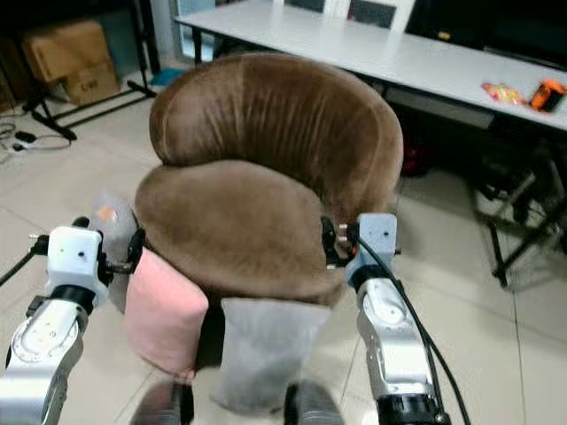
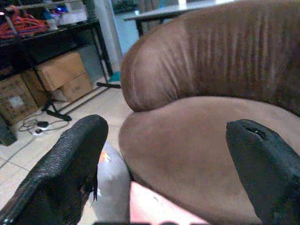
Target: Move the pillow to the sofa from floor
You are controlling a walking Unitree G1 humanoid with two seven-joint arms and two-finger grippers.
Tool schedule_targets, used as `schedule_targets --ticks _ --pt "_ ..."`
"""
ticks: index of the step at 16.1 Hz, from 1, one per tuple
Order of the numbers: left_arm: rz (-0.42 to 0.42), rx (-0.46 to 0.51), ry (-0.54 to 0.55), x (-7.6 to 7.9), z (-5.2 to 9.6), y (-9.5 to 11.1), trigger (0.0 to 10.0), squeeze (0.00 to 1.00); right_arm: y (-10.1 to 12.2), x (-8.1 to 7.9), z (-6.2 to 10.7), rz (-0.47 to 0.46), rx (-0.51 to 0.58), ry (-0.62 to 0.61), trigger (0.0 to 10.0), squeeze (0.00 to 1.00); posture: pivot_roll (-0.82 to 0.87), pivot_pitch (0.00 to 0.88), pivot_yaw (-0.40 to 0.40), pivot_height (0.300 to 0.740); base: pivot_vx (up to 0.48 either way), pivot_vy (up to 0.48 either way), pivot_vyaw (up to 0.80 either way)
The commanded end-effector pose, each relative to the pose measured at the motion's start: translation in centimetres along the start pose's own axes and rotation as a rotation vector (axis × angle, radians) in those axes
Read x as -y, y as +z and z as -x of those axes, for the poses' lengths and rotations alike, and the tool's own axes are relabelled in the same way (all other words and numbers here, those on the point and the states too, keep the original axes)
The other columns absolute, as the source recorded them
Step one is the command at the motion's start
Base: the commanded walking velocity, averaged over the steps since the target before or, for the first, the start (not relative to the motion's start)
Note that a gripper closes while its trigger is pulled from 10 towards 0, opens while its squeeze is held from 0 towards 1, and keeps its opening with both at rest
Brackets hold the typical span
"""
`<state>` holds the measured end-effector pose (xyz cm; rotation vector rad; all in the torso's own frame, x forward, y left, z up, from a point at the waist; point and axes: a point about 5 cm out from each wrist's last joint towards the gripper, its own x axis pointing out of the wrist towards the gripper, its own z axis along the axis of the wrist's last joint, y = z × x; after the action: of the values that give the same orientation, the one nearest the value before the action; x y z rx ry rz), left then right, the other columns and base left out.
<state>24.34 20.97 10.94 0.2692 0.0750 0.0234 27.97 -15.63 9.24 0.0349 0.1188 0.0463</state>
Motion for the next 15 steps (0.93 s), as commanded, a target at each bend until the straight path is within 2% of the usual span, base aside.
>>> schedule_targets --ticks 1,4,9,13,15 --pt "0.002 0.009 -0.008 0.4 -0.27 0.21 10.0 0.0 0.23 0.42 -0.11 -0.012 0.014 -0.009 10.0 1.0 -0.02 0.0 -0.067 0.626 0.0 0.0 0.0" --pt "0.008 0.016 -0.007 0.44 -0.36 0.25 10.0 0.0 0.34 0.23 -0.31 -0.001 0.017 -0.017 10.0 1.0 -0.02 0.0 -0.067 0.626 0.0 0.0 0.0" --pt "0.029 0.025 0.017 0.3 -0.43 0.27 10.0 0.0 -0.13 0.11 -0.59 -0.009 -0.049 0.003 10.0 1.0 -0.02 0.0 -0.073 0.626 0.0 0.0 0.0" --pt "0.016 0.03 0.012 0.21 -0.57 0.27 10.0 0.0 -0.26 -0.19 -0.7 -0.028 -0.065 0.031 10.0 1.0 -0.02 0.0 -0.074 0.626 0.0 0.0 0.0" --pt "0.015 0.03 0.009 0.2 -0.59 0.27 10.0 0.0 -0.1 -0.16 -0.7 0.009 -0.054 0.03 10.0 1.0 -0.02 0.0 -0.072 0.626 0.0 0.0 0.0"
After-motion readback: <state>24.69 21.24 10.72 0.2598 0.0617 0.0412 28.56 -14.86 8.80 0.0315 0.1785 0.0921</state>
